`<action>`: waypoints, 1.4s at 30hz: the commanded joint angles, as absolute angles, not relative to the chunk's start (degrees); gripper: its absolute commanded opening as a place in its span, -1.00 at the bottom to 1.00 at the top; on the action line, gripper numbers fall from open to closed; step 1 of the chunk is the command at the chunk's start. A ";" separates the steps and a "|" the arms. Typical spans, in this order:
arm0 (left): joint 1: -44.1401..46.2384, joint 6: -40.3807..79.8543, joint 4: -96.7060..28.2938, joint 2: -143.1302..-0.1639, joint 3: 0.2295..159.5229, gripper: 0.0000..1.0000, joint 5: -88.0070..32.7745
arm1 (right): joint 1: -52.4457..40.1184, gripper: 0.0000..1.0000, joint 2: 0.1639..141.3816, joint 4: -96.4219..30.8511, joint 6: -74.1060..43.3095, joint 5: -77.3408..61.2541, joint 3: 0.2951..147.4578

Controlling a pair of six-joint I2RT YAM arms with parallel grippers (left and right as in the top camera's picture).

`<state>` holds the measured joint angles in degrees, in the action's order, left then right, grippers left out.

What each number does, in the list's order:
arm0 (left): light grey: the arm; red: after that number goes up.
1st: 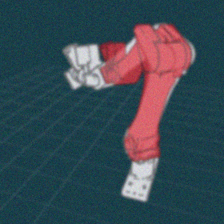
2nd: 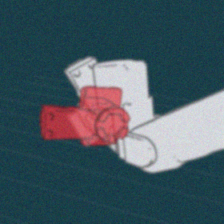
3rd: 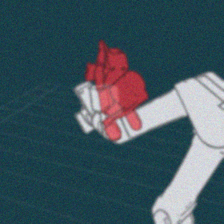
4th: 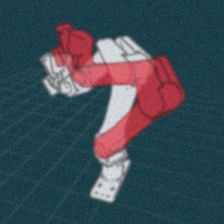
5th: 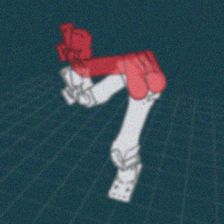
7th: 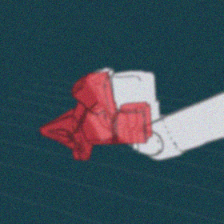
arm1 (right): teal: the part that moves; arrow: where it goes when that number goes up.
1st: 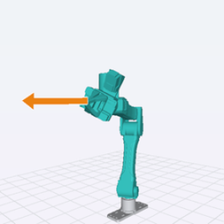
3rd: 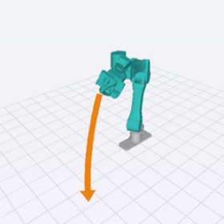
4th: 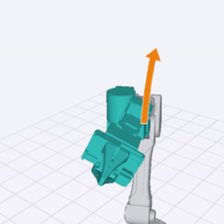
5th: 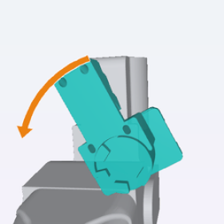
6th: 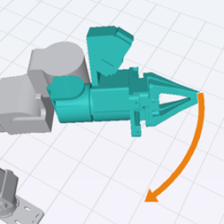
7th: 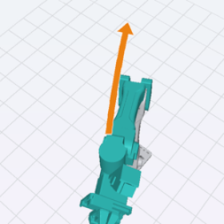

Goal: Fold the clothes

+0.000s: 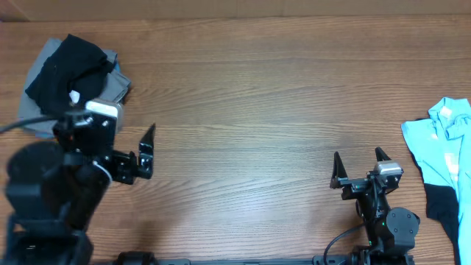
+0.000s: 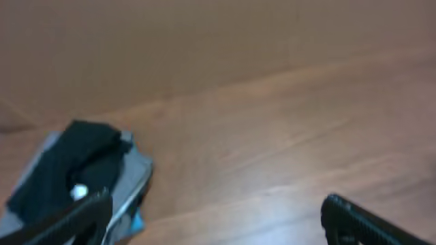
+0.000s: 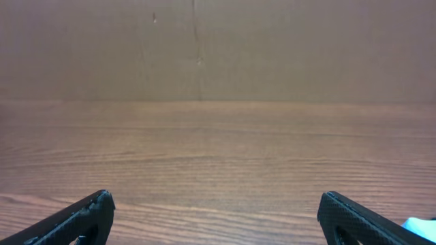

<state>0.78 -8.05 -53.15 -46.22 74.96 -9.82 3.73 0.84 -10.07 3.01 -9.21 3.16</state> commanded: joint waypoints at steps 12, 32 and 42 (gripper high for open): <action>1.17 -2.11 -26.02 -9.96 25.80 1.00 -8.38 | 3.92 1.00 0.23 -9.74 3.05 -9.52 2.96; 1.21 4.49 -6.92 -0.21 1.78 1.00 -8.40 | 3.92 1.00 0.23 -9.74 3.05 -9.52 2.96; 1.21 4.49 -6.94 -0.25 1.78 1.00 -8.40 | 3.92 1.00 0.23 -9.74 3.05 -9.52 2.96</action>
<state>0.78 3.14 -7.29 -0.91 2.48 -9.10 3.73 0.84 -10.07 3.01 -9.21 3.14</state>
